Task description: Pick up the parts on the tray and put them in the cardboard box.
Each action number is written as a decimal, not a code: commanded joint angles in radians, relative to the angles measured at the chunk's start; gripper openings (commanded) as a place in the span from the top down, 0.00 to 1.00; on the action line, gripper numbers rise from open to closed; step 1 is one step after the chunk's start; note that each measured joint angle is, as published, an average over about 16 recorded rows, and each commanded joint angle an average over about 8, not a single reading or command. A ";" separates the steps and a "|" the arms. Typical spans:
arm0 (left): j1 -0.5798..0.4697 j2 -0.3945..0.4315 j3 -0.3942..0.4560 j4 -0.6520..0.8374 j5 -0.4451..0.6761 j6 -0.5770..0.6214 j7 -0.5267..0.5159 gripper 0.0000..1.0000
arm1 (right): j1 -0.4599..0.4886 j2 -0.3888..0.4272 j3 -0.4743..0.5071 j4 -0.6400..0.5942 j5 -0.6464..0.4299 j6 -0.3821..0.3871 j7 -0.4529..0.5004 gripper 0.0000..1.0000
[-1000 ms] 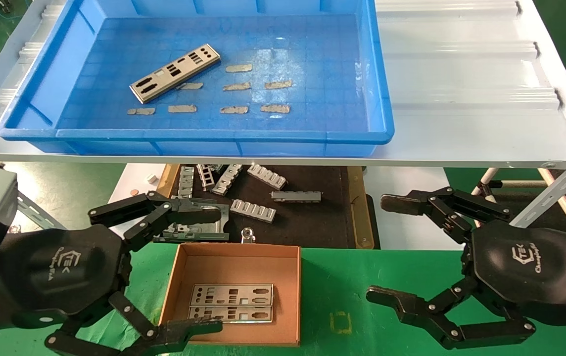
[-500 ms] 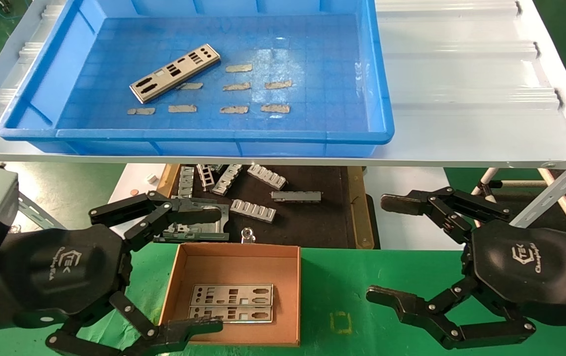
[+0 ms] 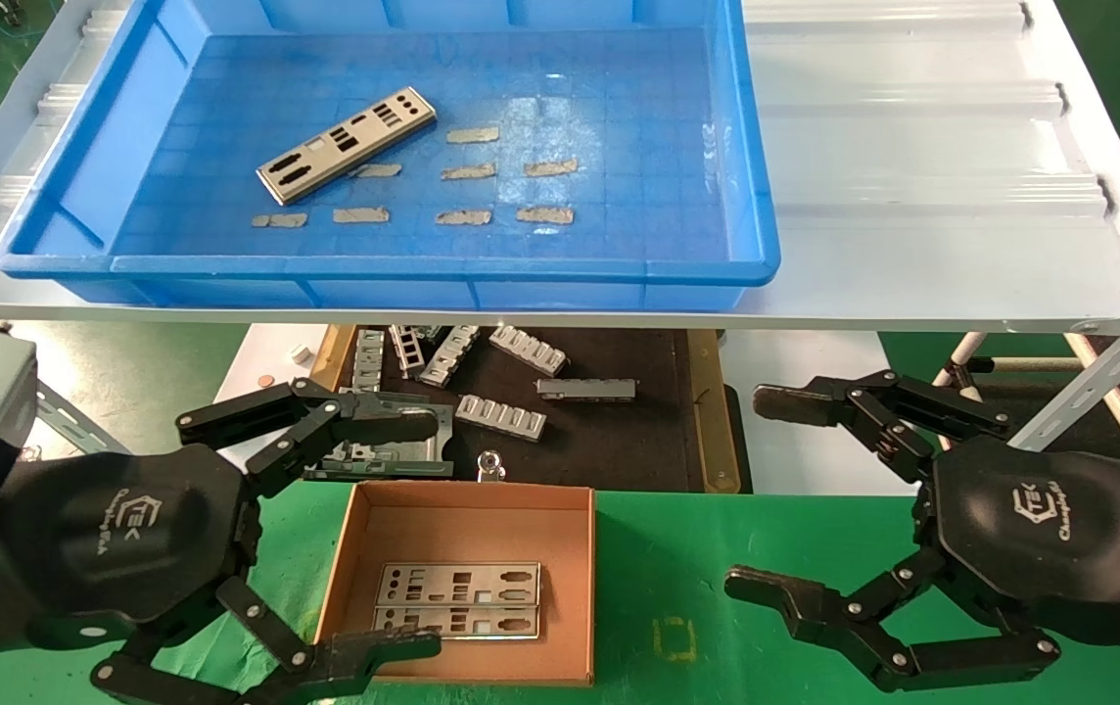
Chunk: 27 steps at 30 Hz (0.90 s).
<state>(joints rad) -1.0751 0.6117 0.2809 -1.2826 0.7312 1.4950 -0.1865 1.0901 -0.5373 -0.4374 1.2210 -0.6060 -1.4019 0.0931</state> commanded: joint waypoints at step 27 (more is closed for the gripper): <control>0.000 0.000 0.000 0.000 0.000 0.000 0.000 0.00 | 0.000 0.000 0.000 0.000 0.000 0.000 0.000 0.00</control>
<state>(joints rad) -1.0751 0.6117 0.2810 -1.2825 0.7310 1.4950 -0.1865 1.0901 -0.5373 -0.4374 1.2210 -0.6060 -1.4019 0.0931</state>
